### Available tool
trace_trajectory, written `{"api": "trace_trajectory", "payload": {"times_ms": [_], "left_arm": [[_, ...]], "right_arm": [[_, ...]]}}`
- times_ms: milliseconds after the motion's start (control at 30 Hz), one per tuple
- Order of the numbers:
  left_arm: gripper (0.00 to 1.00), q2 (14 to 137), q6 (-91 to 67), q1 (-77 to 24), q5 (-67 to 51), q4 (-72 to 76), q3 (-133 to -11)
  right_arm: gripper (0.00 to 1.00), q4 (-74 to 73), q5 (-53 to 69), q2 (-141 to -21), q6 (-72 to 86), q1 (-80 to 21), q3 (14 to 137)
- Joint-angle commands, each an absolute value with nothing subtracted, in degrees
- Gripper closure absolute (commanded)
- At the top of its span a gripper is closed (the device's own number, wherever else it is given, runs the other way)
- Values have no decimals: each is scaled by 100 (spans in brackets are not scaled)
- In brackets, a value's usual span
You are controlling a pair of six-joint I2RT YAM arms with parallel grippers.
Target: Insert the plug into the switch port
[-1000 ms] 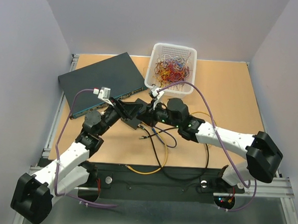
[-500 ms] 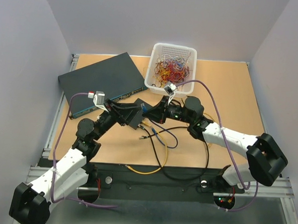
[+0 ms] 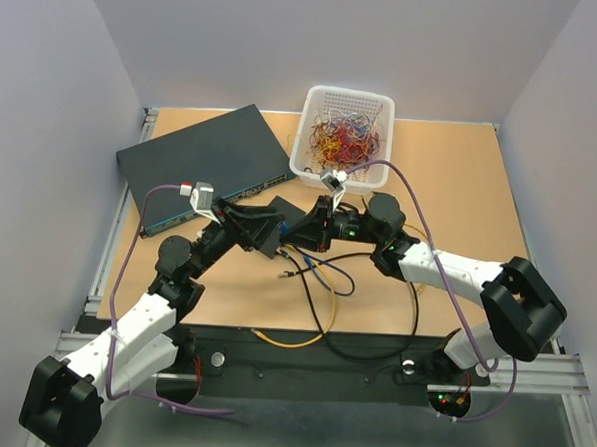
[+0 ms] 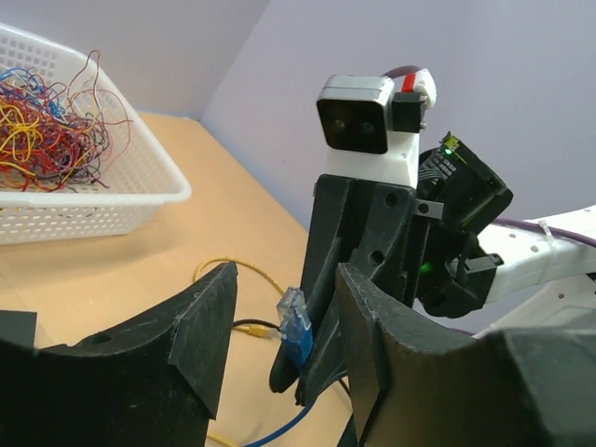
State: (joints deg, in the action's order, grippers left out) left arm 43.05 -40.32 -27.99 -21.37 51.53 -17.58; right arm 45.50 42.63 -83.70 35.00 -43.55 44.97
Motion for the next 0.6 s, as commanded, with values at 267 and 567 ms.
{"api": "trace_trajectory", "payload": {"times_ms": [267,567], "left_arm": [[53,4395,-4025,-2777,-2514,6020,-1626],[71,4359,-4104,-2777,-2566,6214,-1494]], "right_arm": [[100,5309,4526,-8438,3797,-4368,4755],[100,5405,4579,-8490,3850,-4377,4773]]}}
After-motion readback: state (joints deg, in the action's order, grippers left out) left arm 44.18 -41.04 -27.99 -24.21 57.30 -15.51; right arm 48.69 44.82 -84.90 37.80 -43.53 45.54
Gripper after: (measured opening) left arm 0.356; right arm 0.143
